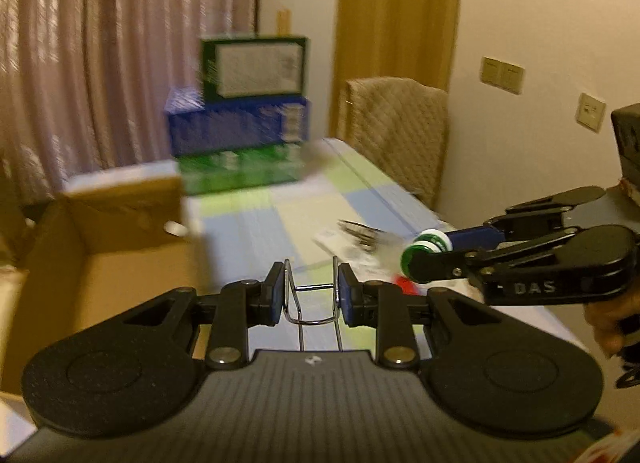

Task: Organize rigid objects
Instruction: 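Carry the wire stand into the cardboard box and open the left gripper while the right carries the jar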

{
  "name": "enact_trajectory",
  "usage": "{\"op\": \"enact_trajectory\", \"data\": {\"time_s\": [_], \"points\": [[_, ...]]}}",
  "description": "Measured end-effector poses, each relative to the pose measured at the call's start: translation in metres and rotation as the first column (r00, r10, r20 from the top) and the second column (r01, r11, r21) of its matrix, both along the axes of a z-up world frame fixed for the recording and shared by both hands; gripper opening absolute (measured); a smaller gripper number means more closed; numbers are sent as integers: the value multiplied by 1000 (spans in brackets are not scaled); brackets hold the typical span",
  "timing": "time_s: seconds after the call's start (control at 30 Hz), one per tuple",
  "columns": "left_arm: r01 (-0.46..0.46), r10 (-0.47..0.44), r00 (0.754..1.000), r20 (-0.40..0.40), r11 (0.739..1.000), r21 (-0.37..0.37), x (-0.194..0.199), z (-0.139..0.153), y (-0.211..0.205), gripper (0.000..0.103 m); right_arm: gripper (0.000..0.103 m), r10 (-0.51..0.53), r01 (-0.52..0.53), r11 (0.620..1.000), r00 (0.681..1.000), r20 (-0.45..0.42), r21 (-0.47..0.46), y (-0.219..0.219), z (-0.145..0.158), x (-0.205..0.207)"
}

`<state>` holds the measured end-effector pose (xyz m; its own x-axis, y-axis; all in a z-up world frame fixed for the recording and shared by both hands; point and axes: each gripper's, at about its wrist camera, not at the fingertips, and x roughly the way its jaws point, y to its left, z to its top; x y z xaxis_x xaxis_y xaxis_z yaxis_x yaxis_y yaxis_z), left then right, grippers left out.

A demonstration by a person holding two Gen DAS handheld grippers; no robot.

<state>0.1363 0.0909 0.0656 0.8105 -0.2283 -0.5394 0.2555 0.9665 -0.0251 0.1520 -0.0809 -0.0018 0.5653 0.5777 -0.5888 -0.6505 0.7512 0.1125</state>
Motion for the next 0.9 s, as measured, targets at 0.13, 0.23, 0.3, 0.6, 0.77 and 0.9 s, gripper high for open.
{"op": "enact_trajectory", "data": {"time_s": [0.13, 0.23, 0.3, 0.6, 0.77, 0.9], "points": [[-71, 70, 997, 18, 996, 58, -6, 23, 47, 23, 28, 83, -83, 995, 997, 6, 47, 46, 13, -4], [-117, 114, 993, 32, 989, 89, -6, 30, 79, 23, 28, 120, -118, 989, 993, -20, 86, 80, 11, -3], [-149, 147, 989, 23, 984, 96, -4, 27, 100, 23, 28, 134, -129, 987, 990, -51, 96, 103, 2, 2], [-218, 222, 974, -51, 974, 65, 7, -10, 164, 23, 28, 217, -217, 976, 973, -80, 11, 173, -35, 7], [-229, 233, 970, -64, 972, 58, 15, -25, 176, 23, 28, 225, -227, 974, 971, -87, -20, 187, -50, 13], [-240, 244, 968, -65, 969, 56, 17, -30, 181, 29, 28, 223, -227, 974, 970, -94, -27, 189, -54, 16]]}}
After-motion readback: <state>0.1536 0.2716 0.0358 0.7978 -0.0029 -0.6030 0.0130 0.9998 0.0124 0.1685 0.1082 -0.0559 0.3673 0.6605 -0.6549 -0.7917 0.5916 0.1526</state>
